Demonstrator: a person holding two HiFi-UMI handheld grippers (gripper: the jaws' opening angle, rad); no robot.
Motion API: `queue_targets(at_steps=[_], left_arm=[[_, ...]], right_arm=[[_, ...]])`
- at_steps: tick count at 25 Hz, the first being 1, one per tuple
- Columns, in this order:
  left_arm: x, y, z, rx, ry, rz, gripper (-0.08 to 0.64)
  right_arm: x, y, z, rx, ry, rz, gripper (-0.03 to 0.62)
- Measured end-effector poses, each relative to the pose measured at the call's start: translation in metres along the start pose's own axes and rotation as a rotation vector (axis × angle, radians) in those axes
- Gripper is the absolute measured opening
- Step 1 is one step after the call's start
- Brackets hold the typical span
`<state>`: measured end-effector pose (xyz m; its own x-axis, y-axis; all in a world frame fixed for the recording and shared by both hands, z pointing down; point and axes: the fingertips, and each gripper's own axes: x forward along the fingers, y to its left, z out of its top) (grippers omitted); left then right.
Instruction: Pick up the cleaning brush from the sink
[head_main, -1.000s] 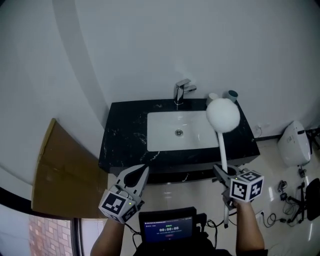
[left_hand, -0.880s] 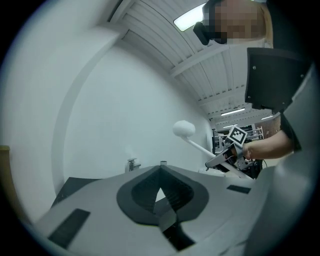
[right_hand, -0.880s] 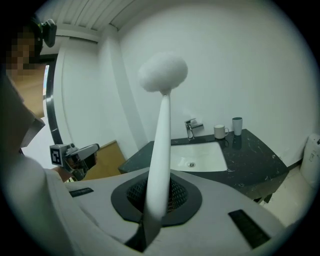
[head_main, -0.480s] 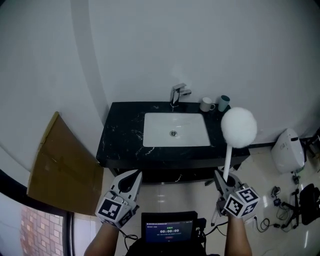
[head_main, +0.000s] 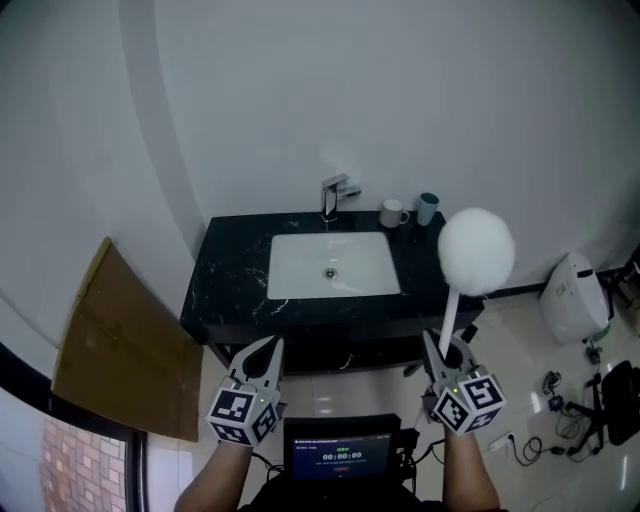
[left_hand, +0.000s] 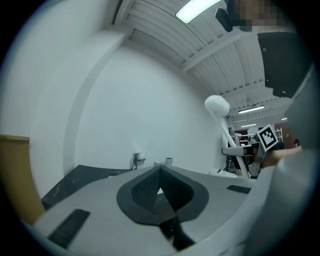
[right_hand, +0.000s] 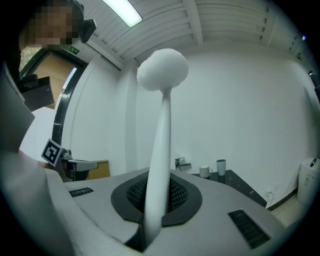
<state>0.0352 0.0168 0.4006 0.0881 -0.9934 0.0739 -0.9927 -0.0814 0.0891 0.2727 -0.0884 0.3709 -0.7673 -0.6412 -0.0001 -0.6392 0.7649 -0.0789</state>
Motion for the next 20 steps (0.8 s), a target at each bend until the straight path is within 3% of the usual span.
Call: queue_targets(at_steps=[3,6,12,20], left_arm=[[-0.003,-0.006,-0.004,0.057,0.023,0.06,0.008],[-0.007,-0.014,0.0,0.129,0.02,0.064,0.008],[-0.006,-0.014,0.006,0.148,0.007,0.087,0.008],[-0.013,-0.012,0.013,0.106,-0.006,0.084,0.008]], right_arm=[[-0.007,-0.004,0.002,-0.013,-0.026,-0.013,0.0],[-0.016,-0.007,0.006,-0.006,-0.037,-0.023,0.0],[-0.019,-0.01,0.007,-0.025,-0.033,-0.029,0.0],[-0.021,-0.01,0.006,-0.015,-0.033,-0.037,0.0]])
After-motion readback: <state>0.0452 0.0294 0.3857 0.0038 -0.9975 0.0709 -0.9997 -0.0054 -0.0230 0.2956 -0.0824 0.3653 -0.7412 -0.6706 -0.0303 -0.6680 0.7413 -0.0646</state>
